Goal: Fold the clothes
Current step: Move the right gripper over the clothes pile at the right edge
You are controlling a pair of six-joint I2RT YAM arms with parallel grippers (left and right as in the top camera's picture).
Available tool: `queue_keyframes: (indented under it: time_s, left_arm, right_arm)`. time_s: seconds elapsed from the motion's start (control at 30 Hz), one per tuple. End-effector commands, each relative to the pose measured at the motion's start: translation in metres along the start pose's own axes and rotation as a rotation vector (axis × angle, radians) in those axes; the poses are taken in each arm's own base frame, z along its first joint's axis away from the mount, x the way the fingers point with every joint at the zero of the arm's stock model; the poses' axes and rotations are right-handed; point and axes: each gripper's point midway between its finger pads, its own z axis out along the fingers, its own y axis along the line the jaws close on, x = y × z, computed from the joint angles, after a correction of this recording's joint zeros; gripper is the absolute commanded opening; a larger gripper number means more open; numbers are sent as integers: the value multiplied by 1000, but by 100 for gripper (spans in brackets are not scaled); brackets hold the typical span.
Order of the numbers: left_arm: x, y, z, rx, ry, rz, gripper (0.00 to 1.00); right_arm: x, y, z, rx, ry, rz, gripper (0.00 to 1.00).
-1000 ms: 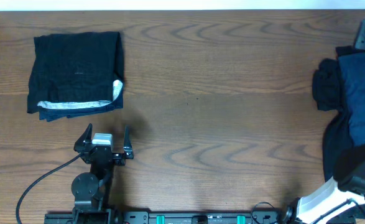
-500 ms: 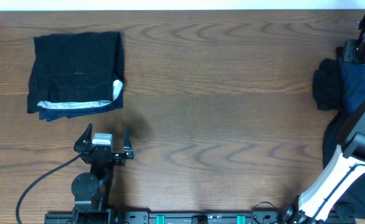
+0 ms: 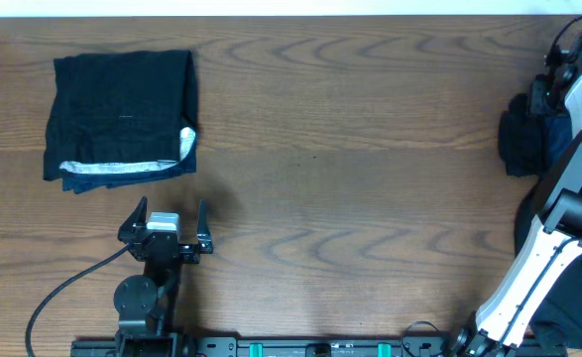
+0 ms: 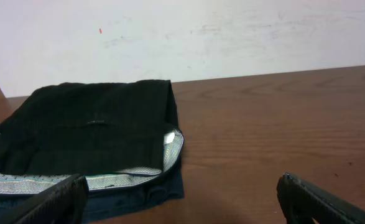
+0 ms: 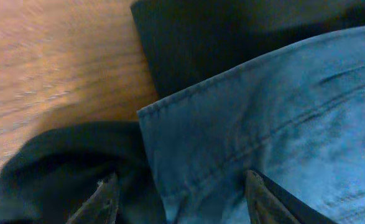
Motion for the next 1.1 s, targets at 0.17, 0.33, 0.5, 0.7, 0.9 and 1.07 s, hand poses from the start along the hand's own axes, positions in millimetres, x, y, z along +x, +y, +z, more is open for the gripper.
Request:
queue_keyframes:
  time_s: [0.17, 0.33, 0.5, 0.7, 0.9, 1.07]
  left_arm:
    - [15, -5, 1, 28, 42, 7, 98]
    - [15, -5, 1, 28, 42, 7, 98]
    - [15, -5, 1, 28, 42, 7, 98]
    - [15, -5, 1, 28, 42, 7, 98]
    - [15, -5, 1, 28, 42, 7, 98]
    - [15, -5, 1, 28, 42, 7, 98]
  right_arm:
    - [-2, -8, 9, 10, -14, 1, 59]
    - [-14, -9, 4, 0, -55, 15, 64]
    - [-26, -2, -10, -64, -98, 65, 65]
    - [-29, -7, -11, -56, -112, 71, 66]
    - [-32, -7, -10, -71, -129, 117, 65]
    - [-40, -10, -11, -66, -162, 163, 66]
